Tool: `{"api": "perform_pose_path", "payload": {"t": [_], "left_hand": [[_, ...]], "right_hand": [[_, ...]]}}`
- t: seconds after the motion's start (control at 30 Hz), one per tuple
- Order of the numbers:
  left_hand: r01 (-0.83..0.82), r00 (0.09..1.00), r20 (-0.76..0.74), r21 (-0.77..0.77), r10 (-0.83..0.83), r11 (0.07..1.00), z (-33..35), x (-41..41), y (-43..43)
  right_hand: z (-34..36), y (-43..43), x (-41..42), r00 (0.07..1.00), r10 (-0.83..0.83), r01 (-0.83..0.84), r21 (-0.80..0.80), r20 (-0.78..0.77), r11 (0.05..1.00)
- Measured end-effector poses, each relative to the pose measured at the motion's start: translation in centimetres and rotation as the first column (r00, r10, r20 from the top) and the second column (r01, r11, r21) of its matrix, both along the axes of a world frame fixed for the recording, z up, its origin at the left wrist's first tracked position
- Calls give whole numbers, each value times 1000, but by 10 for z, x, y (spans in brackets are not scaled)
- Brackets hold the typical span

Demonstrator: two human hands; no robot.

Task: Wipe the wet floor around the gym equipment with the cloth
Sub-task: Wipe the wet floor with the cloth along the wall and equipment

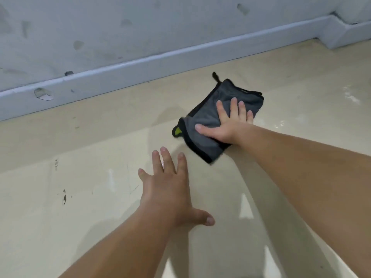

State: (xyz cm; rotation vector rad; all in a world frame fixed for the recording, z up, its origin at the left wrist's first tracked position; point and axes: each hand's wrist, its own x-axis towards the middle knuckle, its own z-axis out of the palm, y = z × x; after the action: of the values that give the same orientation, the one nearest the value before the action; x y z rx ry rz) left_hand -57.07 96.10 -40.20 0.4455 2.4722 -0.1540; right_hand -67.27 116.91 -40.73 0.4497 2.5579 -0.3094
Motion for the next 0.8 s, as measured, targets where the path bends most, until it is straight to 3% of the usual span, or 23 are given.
{"api": "perform_pose_path", "payload": {"t": [0.13,0.33,0.43,0.57,0.67,0.8], "left_hand": [[9,999,40,8,-10,1000,-2,-3,0],[27,997,67,-31,-25,999,-2,-7,-3],[24,998,66,-58,-20,998,2,-6,-1],[24,999,34,-53,-22,998,1,-10,-4],[32,999,18,-40,-31,999,-1,-8,-2],[34,999,-8,-52,-35,998,2,-6,0]], "right_hand": [[-2,-36,-43,980,-193,194,21,-48,981],[-6,-70,-57,962,269,-270,-13,-39,963],[5,-34,-58,947,322,-321,-7,24,947],[11,31,-34,999,-17,16,32,35,999],[6,87,9,971,-239,238,101,-2,966],[-9,107,66,937,-341,349,269,-75,898]]}}
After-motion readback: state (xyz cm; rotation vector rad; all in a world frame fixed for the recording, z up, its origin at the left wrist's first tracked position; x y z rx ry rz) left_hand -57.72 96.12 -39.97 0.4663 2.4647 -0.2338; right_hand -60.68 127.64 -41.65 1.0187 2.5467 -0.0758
